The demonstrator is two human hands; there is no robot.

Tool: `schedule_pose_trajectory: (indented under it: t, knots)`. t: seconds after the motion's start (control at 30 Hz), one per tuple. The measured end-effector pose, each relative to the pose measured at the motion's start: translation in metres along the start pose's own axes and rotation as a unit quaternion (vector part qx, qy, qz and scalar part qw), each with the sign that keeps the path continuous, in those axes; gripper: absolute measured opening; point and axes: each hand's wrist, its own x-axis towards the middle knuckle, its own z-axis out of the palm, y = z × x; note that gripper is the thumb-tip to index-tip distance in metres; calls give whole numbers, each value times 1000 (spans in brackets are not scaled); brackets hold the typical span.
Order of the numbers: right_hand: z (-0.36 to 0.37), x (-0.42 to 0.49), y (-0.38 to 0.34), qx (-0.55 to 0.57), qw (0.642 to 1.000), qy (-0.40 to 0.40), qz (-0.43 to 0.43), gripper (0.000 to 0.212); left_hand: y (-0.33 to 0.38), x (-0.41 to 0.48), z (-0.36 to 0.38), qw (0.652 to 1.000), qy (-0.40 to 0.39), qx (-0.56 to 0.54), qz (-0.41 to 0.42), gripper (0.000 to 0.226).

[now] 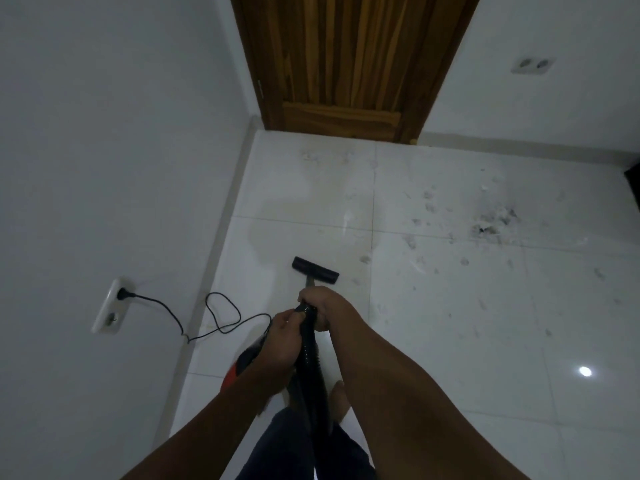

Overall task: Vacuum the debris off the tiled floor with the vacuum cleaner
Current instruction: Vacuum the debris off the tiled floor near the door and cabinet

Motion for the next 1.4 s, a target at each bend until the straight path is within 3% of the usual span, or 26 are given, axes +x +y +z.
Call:
schedule_pose_trajectory:
  t: [0.27, 0.33, 0.4, 0.5, 0.63, 0.8, 0.9, 1.07, 1.4]
  knots:
    - [4, -3, -29, 64, 998, -7, 16, 18, 42, 20, -9, 997, 19, -50, -50, 34]
    - [8, 1, -44, 94, 995, -9, 14, 24, 47, 27, -11, 993, 26, -90, -78, 44]
    - [17, 9, -61, 109, 994, -10, 14, 35, 52, 32, -14, 985, 6, -131, -110, 56]
    - [25, 17, -80, 62, 998, 17, 19, 47, 53, 35, -20, 976, -73, -160, -132, 50]
    - [35, 35, -120, 0, 999, 31, 25, 28, 65, 62, -42, 955, -162, -205, -140, 55]
    - [52, 61, -181, 3, 999, 30, 26, 38, 104, 99, -66, 954, -170, -211, -126, 58]
    - [66, 65, -214, 11, 1000, 26, 8, 23, 134, 120, -80, 965, -157, -188, -99, 57]
    - [90, 59, -241, 150, 988, -34, -22, 9, 180, 146, -107, 979, -135, -140, -69, 59]
    - [113, 79, -258, 40, 999, 21, -3, 18, 192, 176, -122, 972, -132, -140, -137, 56]
